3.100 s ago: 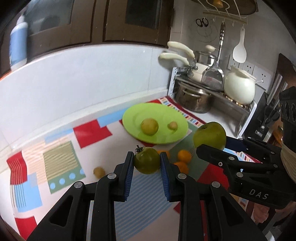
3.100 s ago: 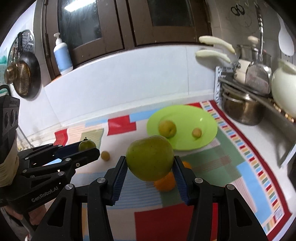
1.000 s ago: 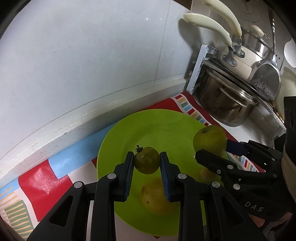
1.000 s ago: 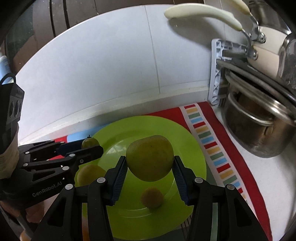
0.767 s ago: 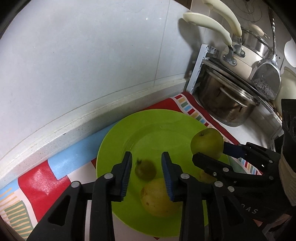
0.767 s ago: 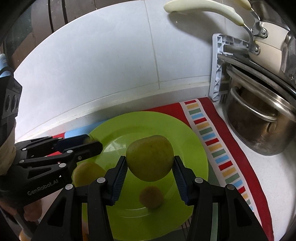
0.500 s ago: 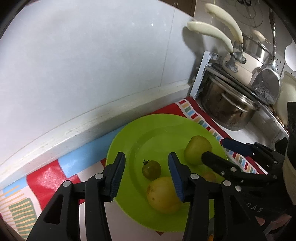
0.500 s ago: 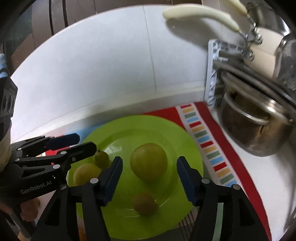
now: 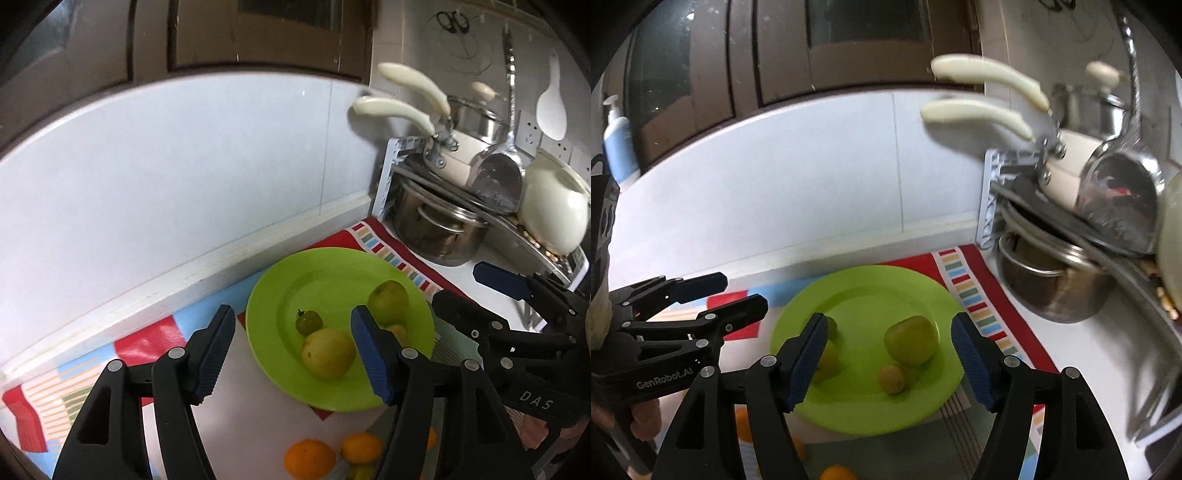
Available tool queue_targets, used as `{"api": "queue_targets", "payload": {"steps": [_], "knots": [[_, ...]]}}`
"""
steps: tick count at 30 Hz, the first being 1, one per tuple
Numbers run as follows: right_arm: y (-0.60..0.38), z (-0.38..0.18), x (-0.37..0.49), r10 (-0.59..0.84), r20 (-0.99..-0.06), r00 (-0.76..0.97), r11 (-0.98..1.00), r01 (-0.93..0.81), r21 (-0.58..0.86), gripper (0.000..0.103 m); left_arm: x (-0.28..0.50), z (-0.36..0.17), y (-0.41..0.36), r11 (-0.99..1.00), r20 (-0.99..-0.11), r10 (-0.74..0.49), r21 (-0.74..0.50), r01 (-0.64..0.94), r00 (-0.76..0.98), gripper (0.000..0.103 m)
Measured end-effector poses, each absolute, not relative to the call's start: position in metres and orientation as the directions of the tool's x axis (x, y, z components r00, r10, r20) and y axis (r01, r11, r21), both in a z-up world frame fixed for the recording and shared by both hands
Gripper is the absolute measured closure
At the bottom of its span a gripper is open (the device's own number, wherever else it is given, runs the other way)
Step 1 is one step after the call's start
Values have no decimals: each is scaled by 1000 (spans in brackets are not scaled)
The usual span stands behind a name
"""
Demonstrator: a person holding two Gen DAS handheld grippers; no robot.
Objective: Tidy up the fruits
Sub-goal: 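Set the fruits on the plate and open both tools, then withdraw both open tools from the plate toward the remaining fruits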
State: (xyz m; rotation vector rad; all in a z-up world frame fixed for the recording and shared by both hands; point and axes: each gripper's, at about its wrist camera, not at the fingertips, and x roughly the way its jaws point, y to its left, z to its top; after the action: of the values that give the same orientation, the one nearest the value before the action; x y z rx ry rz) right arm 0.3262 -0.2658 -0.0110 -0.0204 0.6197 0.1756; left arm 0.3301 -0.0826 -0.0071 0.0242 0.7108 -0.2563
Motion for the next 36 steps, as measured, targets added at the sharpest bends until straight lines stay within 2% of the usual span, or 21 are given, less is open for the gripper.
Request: {"api": "queue_targets", "payload": {"steps": [16,24,36], "knots": [[-243,29,239,156,-525,837,987,-154,47,24,242,40,-43,978,-574,-200,-63,201,794,19],[-226,34,201,146,-506,850,989,-145,42,19,199,44,-24,983,-546,-173,-40,182,820,12],[-193,25,162,95,-503,859,995,-98,20,19,155,30,15,990,-543,-120,0,143,831,8]]}}
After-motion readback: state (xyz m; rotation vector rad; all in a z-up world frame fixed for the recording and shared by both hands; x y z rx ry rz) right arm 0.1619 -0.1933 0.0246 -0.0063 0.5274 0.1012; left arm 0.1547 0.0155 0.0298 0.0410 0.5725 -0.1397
